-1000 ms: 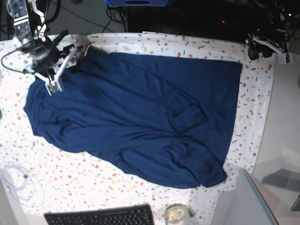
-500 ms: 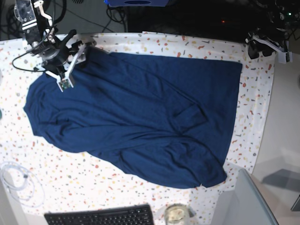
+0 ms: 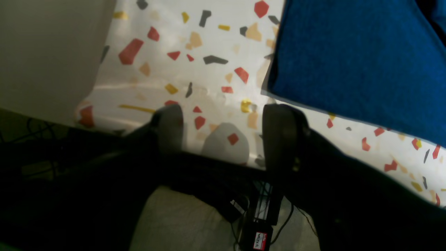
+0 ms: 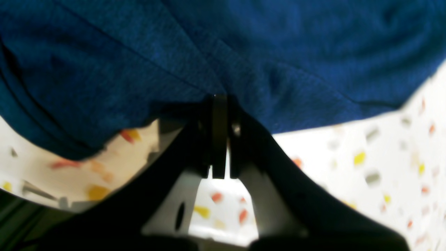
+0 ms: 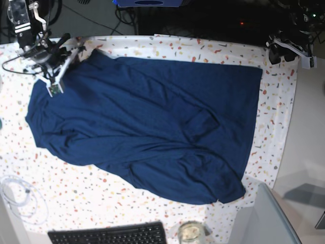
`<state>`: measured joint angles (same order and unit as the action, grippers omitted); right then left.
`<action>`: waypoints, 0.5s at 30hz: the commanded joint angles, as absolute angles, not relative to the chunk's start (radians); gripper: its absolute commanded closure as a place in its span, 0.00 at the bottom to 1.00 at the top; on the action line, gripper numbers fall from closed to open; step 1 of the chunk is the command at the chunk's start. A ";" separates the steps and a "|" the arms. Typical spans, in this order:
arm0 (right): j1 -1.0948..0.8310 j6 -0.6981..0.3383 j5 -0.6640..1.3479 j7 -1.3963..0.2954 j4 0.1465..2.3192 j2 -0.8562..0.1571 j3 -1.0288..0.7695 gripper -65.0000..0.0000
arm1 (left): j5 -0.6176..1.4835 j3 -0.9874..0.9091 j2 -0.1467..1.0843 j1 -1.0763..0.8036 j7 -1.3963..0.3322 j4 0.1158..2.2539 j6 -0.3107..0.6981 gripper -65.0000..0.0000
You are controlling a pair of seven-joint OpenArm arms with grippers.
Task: Layout the t-shirt on the table in an organized manner, then fold the t-shirt properly
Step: 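Drag the held corner with the right gripper away from the shirt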
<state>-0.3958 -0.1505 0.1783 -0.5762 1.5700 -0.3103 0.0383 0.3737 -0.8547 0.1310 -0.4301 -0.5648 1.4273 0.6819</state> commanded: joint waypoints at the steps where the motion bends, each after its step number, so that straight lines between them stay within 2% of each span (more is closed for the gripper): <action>1: -0.403 -0.148 0.180 -0.567 1.586 -0.320 0.025 1.00 | 0.390 -0.862 0.145 -0.437 -0.545 1.442 0.688 0.48; 15: -0.492 -0.148 0.180 -0.567 1.662 -0.344 -0.036 1.00 | 0.390 -0.862 0.145 -0.435 -0.545 1.442 0.688 0.48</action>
